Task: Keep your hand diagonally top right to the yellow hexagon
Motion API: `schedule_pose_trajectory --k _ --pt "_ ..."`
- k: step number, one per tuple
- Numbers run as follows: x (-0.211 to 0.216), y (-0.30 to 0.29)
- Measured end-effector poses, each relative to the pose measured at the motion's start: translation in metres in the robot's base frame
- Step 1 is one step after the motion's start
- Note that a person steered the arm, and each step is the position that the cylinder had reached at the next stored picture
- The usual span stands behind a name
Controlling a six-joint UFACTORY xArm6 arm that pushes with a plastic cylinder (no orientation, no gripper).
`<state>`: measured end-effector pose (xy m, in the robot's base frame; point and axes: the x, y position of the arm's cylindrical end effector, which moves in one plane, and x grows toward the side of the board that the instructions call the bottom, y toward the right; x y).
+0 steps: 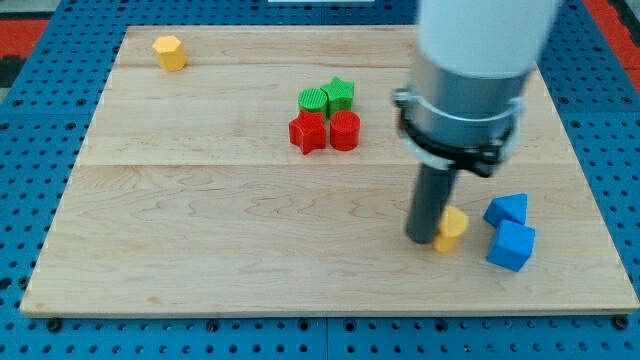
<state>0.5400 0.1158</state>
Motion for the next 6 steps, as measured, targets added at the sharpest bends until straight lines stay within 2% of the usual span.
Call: schedule_pose_trajectory --k 1,2,3,4,5,6 --pt "0.004 0.026" --pt "0.002 -0.075" --pt "-0.046 -0.227" --pt "-0.134 -0.265" --pt "-0.218 -0.192" --pt "-0.325 -0.199"
